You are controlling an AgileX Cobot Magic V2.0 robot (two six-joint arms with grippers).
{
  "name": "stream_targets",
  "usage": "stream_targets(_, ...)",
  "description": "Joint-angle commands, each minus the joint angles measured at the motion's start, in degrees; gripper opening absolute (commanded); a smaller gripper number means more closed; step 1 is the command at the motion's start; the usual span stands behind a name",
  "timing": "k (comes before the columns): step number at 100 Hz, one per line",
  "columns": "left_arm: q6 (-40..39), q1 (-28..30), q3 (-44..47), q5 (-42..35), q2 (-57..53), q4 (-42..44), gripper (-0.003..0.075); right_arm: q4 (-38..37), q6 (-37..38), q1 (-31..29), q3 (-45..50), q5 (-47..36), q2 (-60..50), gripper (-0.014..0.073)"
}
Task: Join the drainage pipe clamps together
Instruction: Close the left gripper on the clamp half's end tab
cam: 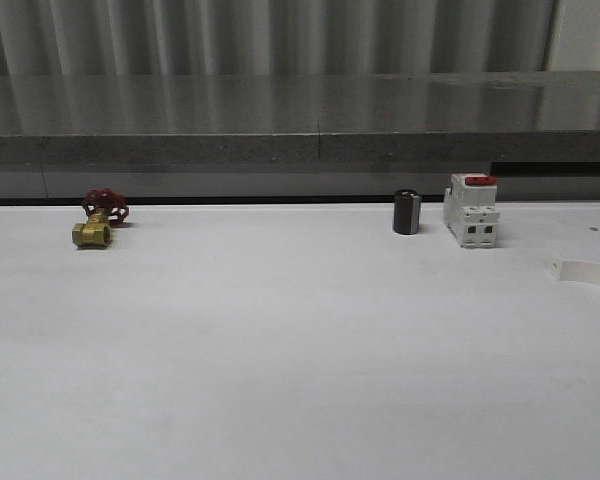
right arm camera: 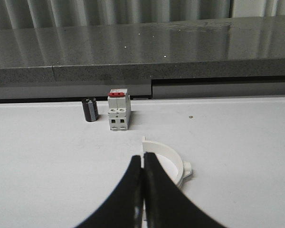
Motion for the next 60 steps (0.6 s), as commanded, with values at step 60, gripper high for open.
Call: stream_targets(60,0.77,0.17,-1.48,-3.08,1.03,0.05,0.0347,-0.60,-0.03,-0.33,-0.83,-4.78,-1.12,-0.0118)
